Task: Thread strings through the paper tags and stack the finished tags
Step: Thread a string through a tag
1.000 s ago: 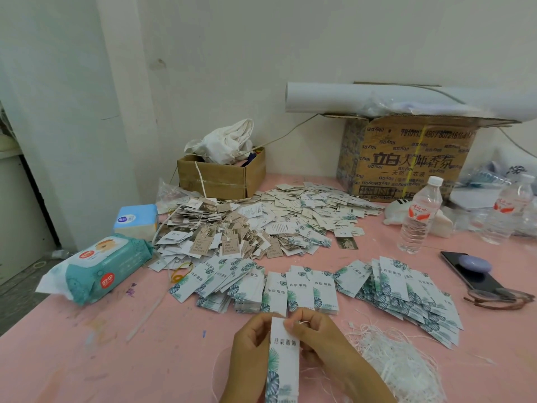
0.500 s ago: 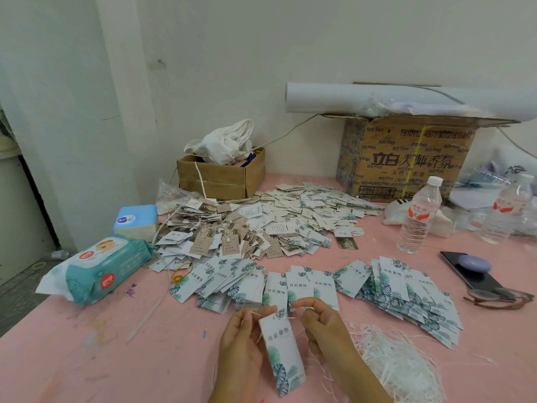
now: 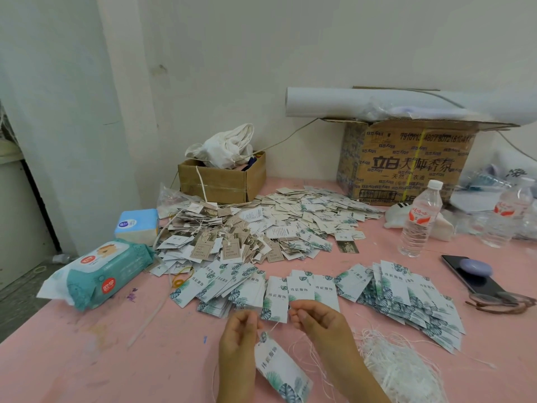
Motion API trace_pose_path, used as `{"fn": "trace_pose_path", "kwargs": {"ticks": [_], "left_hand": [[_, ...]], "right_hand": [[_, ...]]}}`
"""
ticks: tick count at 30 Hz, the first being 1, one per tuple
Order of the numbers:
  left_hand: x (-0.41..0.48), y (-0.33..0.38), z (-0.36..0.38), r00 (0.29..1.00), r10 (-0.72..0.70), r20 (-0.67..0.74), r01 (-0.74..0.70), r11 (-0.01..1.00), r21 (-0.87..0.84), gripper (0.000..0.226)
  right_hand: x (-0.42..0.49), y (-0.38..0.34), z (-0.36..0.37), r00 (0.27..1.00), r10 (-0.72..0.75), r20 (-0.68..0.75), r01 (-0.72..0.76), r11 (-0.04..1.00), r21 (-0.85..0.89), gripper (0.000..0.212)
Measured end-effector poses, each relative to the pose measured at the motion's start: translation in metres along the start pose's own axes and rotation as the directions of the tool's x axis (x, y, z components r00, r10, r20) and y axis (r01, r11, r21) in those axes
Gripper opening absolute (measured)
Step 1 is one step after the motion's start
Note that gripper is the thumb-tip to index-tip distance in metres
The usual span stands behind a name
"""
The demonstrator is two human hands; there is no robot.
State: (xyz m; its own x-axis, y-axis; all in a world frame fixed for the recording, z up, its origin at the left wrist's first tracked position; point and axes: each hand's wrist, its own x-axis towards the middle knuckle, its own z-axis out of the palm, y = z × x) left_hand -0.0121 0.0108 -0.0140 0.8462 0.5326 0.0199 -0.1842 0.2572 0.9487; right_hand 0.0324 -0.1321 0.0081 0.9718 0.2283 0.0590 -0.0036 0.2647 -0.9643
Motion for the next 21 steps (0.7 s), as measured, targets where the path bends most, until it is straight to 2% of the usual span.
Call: {"fn": "trace_pose_path", "kwargs": {"ticks": [3,6,17,21], "left_hand": [[-0.0049,-0.0004,0.0027,0.995,0.053,0.085,-0.063,0.991,0.12,0.008],[-0.0073,-0.0018,0.0037,0.992,0.04,0.119,-0.057,0.987,0.151,0.007],[-0.0059,-0.0029,0.0034,0.99,0.051,0.135,-0.074,0.983,0.171,0.008],[-0.0058,-0.0026,0.004,0.992,0.05,0.12,-0.072,0.979,0.191,0.01]], "right_hand": [[-0.004,-0.001,0.0049,0.996,0.029,0.087,-0.029,1.0,0.005,0.025],[-0.004,0.0001,0.0068,0.993,0.044,0.11,-0.041,0.999,-0.025,0.028],[0.0015,0.0018,0.0039,0.999,0.034,-0.003,-0.033,0.997,0.066,0.022],[0.0032,0.0033,0.0032,0.999,0.041,-0.014,-0.04,0.997,0.071,0.012]]}}
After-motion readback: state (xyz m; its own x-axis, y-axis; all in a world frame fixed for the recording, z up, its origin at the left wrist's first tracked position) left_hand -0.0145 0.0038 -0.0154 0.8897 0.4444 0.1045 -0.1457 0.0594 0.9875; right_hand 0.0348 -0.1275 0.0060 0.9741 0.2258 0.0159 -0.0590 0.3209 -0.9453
